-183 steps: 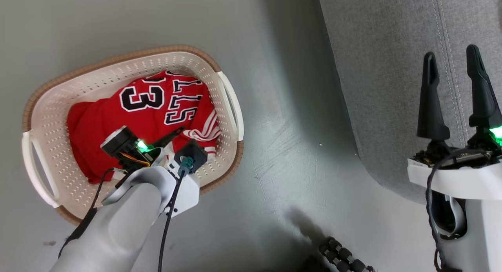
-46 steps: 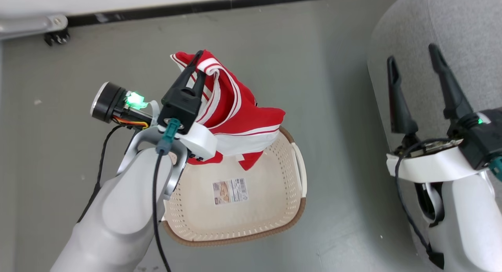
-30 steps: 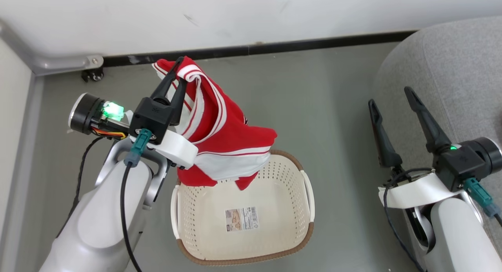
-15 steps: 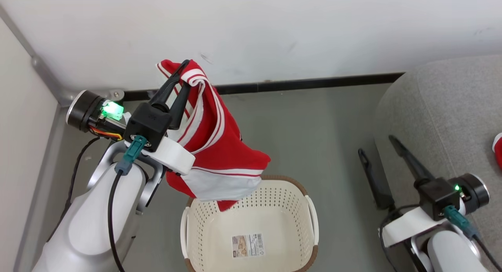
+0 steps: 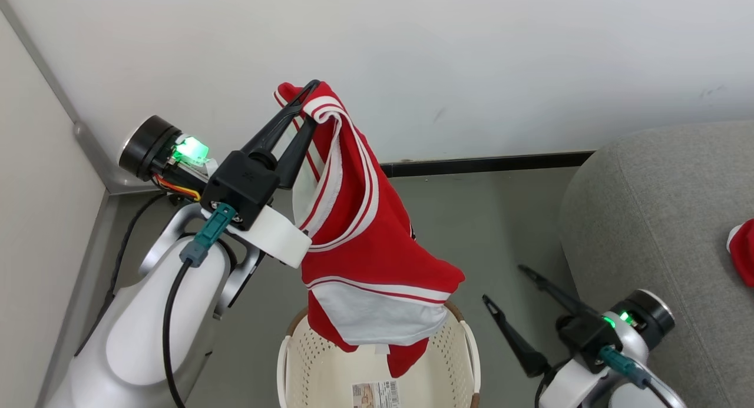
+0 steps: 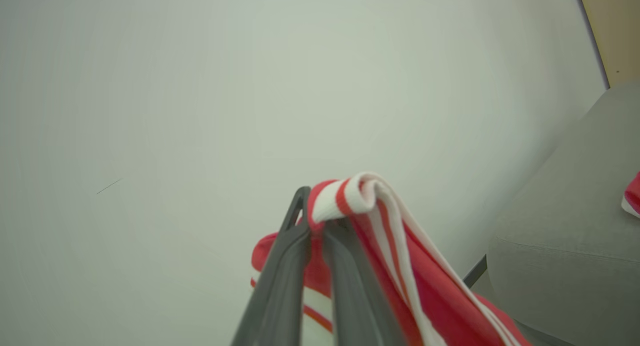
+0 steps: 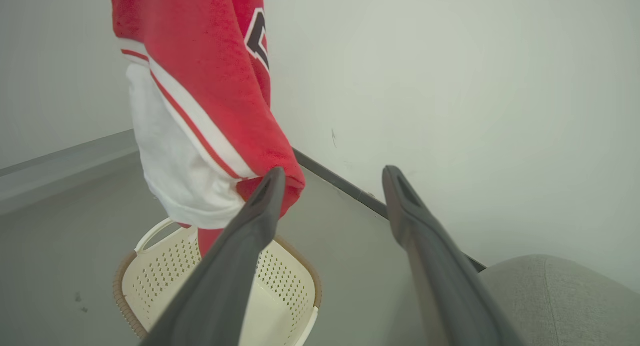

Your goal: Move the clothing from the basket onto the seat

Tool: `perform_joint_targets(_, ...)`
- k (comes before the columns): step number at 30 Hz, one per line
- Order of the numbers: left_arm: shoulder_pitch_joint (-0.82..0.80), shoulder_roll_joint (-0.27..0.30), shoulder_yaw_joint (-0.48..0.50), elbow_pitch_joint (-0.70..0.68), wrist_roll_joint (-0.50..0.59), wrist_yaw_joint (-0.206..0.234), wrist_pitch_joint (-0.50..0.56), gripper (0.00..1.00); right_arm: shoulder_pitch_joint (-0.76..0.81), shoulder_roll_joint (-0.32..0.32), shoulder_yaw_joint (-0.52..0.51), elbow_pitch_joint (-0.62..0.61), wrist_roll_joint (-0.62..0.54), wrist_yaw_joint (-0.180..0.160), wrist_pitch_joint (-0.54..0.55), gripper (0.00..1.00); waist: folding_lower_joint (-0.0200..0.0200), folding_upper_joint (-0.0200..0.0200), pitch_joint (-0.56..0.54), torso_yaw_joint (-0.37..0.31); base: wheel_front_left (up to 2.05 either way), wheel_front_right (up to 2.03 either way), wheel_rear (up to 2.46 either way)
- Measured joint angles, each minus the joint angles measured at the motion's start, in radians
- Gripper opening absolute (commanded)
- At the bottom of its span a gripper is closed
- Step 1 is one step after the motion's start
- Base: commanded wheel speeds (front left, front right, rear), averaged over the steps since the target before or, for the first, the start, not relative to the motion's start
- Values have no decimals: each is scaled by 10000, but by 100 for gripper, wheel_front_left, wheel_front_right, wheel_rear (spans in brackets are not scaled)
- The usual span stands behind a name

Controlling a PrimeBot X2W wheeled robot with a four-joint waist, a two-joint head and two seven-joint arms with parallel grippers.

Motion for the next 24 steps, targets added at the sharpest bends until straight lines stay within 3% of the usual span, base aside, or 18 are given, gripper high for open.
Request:
perform_joint_targets(7, -106, -6, -146, -318, -2, -176, 253, 0, -174, -412, 1601, 2, 376, 2, 282, 100, -1, 0, -266, 1, 0, 0, 0)
perform_joint_targets(24, -367, -88, -437, -861, -12, -474, 993, 0, -1648, -957, 3777, 209, 1429, 2, 587, 100, 0, 0, -394, 48, 0, 0, 0)
